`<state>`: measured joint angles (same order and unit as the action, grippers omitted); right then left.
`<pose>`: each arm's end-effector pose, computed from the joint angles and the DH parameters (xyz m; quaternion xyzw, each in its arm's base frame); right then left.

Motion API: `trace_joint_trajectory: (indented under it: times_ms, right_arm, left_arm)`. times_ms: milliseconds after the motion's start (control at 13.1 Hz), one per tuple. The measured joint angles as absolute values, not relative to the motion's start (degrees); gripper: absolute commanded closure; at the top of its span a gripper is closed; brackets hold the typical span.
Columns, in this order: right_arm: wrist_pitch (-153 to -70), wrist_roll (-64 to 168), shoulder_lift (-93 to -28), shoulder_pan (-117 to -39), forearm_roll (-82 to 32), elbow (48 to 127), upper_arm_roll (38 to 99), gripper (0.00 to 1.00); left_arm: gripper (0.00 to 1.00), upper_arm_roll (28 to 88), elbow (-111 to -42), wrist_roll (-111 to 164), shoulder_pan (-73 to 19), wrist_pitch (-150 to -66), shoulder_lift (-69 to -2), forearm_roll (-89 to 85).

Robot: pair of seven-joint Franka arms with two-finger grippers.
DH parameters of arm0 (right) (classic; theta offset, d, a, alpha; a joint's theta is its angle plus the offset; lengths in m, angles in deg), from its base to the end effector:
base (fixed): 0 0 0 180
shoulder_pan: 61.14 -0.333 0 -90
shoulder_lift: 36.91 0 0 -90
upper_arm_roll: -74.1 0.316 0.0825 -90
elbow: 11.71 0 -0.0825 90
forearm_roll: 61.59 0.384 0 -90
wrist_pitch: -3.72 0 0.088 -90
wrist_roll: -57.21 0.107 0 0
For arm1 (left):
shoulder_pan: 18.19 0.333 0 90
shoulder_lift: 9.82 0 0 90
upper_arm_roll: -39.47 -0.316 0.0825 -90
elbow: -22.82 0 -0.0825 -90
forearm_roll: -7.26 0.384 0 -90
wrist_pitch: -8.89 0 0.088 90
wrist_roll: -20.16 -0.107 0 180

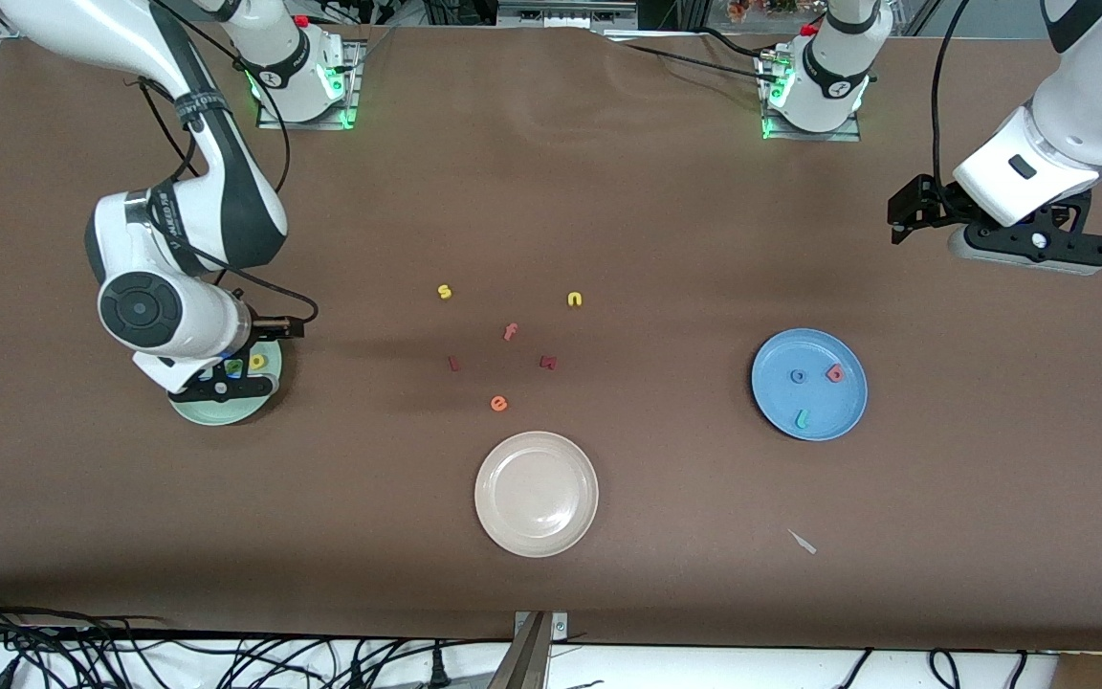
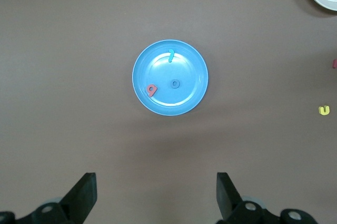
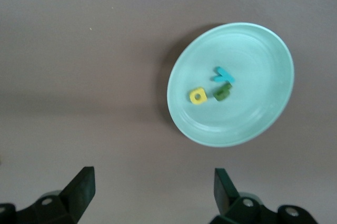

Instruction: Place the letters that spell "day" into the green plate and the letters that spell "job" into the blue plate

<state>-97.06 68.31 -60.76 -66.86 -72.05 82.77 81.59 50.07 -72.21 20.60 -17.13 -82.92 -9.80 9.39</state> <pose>0.6212 0.1210 0.3529 0.9858 0.0470 -0.1340 0.0894 0.5470 -0.0880 0.5860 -0.9962 0.0804 0.0262 0.0209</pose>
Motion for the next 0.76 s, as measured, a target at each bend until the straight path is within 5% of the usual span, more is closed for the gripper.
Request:
trace_joint_trajectory:
  times_ms: [764]
  right_arm:
    - [-82.59,67.93,-59.08,-66.62,-68.05,69.97,81.26,0.0]
  left_arm:
    - [0.0,50.17,-72.18,20.6,-17.16,-82.91,-9.88,9.39]
